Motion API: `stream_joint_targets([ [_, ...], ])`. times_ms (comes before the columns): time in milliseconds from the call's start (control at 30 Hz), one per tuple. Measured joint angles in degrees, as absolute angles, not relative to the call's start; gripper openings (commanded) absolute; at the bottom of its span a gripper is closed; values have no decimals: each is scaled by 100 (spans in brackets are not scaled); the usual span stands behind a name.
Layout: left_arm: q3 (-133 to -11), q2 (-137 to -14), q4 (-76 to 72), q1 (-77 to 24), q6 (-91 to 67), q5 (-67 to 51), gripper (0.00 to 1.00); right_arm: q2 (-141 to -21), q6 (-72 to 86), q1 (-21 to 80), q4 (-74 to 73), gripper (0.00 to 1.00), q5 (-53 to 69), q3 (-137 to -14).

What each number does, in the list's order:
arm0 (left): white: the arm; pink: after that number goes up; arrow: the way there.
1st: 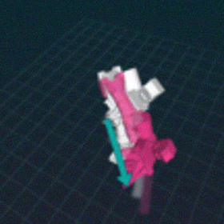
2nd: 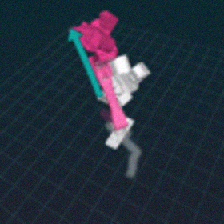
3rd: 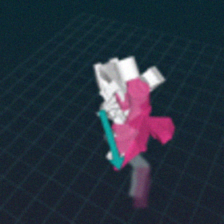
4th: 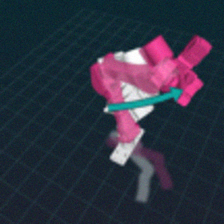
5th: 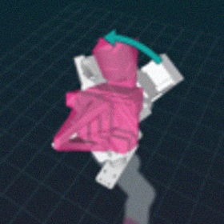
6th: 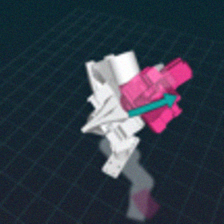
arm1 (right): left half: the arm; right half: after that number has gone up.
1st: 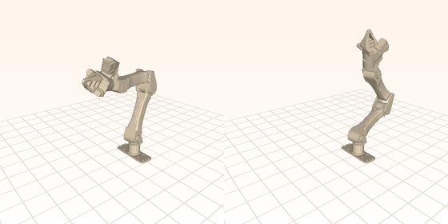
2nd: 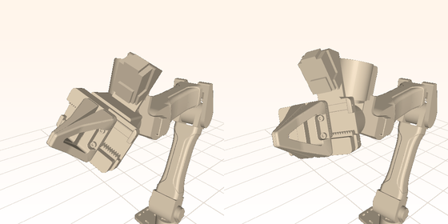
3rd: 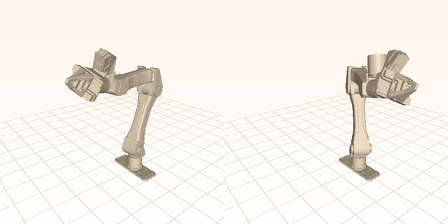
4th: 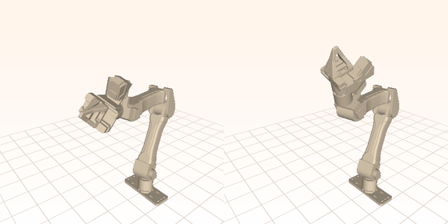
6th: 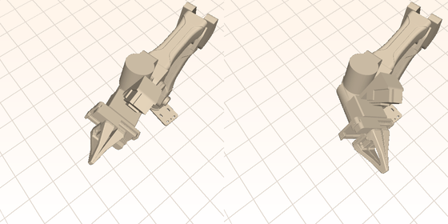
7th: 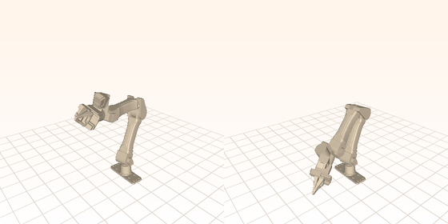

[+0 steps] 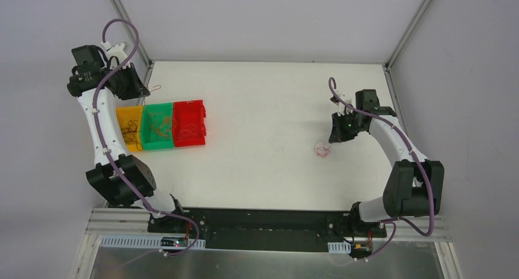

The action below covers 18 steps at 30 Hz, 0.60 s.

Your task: Untangle the cables

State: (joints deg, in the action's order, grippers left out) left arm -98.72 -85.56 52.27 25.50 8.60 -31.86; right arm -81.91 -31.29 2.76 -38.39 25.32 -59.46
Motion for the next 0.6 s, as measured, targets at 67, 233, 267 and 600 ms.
stream_joint_targets([
  [67,-9789,-8759,5223,2606,941,-3151,0,-8191,-3055,276,-3846,0,2585,-5946],
  [233,-9574,-9172,5196,2630,1072,-3118,0,-8178,-2917,276,-3850,0,2676,-5946],
  [267,-9559,-9244,5183,2630,1081,-3107,0,-8165,-2912,276,-3857,0,2696,-5946],
  [600,-9570,-9373,4939,2637,1273,-2458,0,-8007,-2910,276,-3938,0,2849,-5946],
])
